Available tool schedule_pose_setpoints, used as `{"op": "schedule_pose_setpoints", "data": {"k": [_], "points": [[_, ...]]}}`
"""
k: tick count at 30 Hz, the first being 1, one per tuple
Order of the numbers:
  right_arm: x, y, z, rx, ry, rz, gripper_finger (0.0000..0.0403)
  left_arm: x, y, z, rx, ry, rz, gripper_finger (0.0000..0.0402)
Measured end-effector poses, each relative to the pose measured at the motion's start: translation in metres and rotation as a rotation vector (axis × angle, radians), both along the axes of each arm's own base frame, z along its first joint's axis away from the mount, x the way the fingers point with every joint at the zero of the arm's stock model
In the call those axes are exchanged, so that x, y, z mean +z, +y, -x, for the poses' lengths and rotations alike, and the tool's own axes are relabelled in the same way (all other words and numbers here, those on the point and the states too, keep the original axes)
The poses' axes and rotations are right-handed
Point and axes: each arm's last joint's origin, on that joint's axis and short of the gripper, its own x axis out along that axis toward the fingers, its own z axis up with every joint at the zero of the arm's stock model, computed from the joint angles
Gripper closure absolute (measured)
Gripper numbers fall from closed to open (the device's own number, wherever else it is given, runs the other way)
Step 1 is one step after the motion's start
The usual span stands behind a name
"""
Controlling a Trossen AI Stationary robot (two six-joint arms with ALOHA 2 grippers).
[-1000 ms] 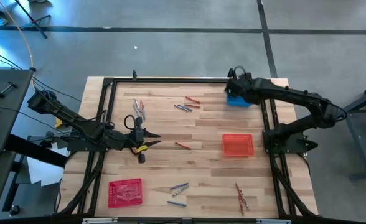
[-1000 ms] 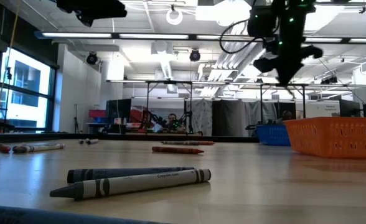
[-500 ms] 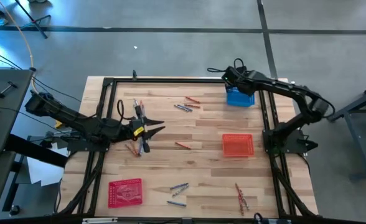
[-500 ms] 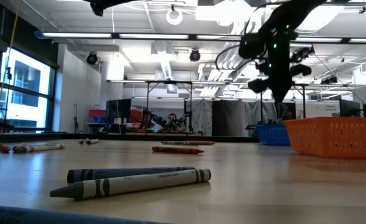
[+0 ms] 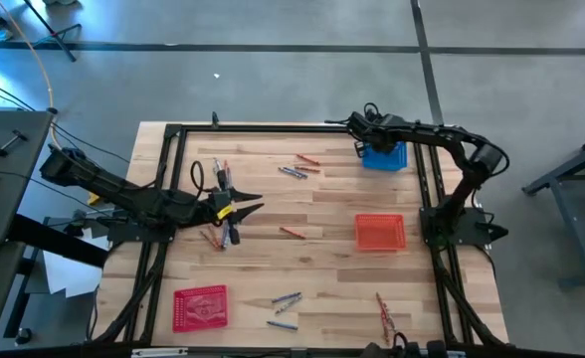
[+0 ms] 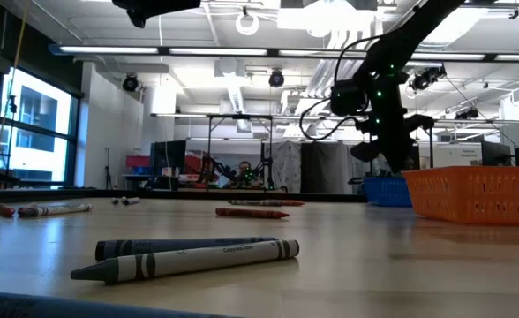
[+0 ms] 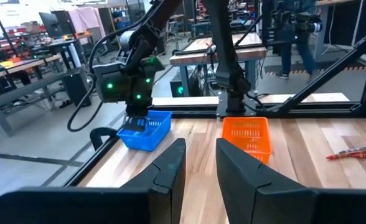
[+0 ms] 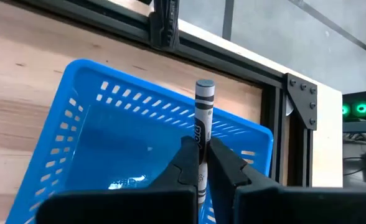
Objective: Sort crayons
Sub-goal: Put the gray crayon into the blue bin
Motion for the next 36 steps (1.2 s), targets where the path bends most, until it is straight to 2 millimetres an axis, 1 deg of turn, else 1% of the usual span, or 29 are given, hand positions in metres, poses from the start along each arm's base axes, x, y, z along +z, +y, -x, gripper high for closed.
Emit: {"op": "schedule_pose_setpoints", "data": {"k": [3,9,11,14,17,20,23,26,29,32,36], "points": [[0.000,0.000,0.001,0.004,0.000,-0.013,0.0389,0.000,0.000,0.000,0.000,0.001,-0.005,0.0326],[-0.001,0.003,0.001,0.018,-0.026,-0.079,0.0331,0.000,0.000,0.000,0.000,0.001,-0.005,0.0326],[-0.001,0.004,0.001,0.018,-0.020,-0.092,0.0317,0.000,0.000,0.000,0.000,0.001,-0.005,0.0326],[-0.001,0.005,0.002,0.019,-0.006,-0.103,0.0306,0.000,0.000,0.000,0.000,0.001,-0.005,0.0326],[0.000,0.007,0.004,0.018,0.006,-0.115,0.0304,0.000,0.000,0.000,0.000,0.001,-0.006,0.0326],[0.008,0.012,0.006,0.028,-0.006,-0.121,0.0307,0.000,0.000,0.000,-0.001,0.003,-0.011,0.0326],[0.028,0.025,0.010,0.054,-0.047,-0.112,0.0309,0.000,0.000,0.000,-0.002,0.008,-0.031,0.0326],[0.052,0.049,0.013,0.087,-0.161,-0.134,0.0312,0.000,0.000,0.000,-0.003,0.011,-0.040,0.0326],[0.073,0.088,0.010,0.164,-0.297,-0.200,0.0315,0.000,0.000,0.000,-0.003,0.012,-0.040,0.0326],[0.088,0.137,0.004,0.238,-0.423,-0.277,0.0317,0.000,0.000,0.000,-0.003,0.011,-0.039,0.0326],[0.093,0.217,-0.007,0.342,-0.558,-0.395,0.0318,0.000,0.000,0.000,-0.003,0.010,-0.035,0.0326]]}}
